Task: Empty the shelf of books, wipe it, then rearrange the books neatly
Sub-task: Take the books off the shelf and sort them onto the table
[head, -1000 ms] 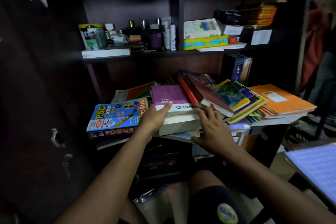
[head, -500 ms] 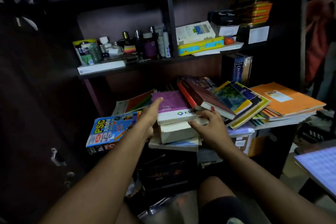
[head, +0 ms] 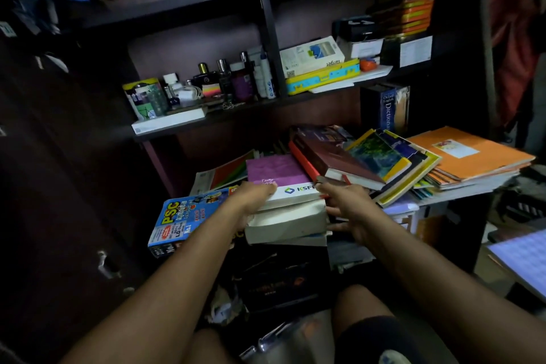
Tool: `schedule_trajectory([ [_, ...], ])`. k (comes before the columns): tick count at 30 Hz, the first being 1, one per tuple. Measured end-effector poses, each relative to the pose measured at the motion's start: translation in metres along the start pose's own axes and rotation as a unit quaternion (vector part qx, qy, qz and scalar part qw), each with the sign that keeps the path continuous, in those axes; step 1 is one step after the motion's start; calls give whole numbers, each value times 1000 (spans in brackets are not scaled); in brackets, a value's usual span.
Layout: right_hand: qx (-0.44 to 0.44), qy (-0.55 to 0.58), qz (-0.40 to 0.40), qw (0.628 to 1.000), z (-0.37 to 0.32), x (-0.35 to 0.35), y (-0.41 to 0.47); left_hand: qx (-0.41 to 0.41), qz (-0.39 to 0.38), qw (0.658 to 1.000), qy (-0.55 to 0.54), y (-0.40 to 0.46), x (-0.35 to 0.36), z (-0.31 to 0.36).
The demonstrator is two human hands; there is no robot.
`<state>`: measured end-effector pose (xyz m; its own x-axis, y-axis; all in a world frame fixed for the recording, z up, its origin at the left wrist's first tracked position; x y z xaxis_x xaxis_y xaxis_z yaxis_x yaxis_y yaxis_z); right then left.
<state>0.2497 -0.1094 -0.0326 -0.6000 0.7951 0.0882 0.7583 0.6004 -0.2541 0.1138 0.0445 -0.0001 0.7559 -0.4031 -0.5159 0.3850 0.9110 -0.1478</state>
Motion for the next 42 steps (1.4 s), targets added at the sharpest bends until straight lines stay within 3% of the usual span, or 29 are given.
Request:
schedule_trajectory([
  [3, -8, -14, -7, 1000, 6, -4, 1, 31, 44, 997, -57, -35, 9, -22],
  [6, -65, -64, 2, 996, 12, -8, -6, 24, 120, 969, -214, -70, 22, -53],
  [11, -92, -167, -15, 982, 9, -11, -16, -51, 154, 922, -352, -98, 29, -65],
  [17, 0, -200, -63, 978, -6, -11, -36, -133, 27, 889, -437, -123, 28, -64],
  [22, -76, -292, -50, 952, -11, -11, -51, -121, -79, 889, -435, -142, 15, -67],
  [27, -197, -289, -86, 933, -27, 9, -92, -49, -133, 836, -530, -160, -15, -89],
  [29, -205, -264, -85, 939, -25, 12, -102, -24, -143, 833, -534, -169, -17, -95],
  [34, -108, -148, -100, 978, 4, -24, -122, -1, -152, 846, -512, -188, -4, -112],
  [37, -79, -70, -90, 990, 24, -61, -140, 32, -200, 871, -448, -198, 12, -108],
  [39, -92, 1, -53, 994, 24, -85, -149, 91, -233, 884, -395, -201, 24, -87],
  [42, -134, 53, 53, 988, 10, -146, -161, 172, -321, 875, -318, -212, 70, -30],
])
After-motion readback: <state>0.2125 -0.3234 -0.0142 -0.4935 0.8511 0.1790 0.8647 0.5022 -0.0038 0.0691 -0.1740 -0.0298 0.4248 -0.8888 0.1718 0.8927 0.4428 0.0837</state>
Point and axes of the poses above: each hand's wrist, its own y-axis towards the middle knuckle, its own x-axis out of the palm, z = x × y, the point moved 2 cm from there along y, towards the middle knuckle, and after that the axes turned 10 degrees about z, right-handed, at the moved point
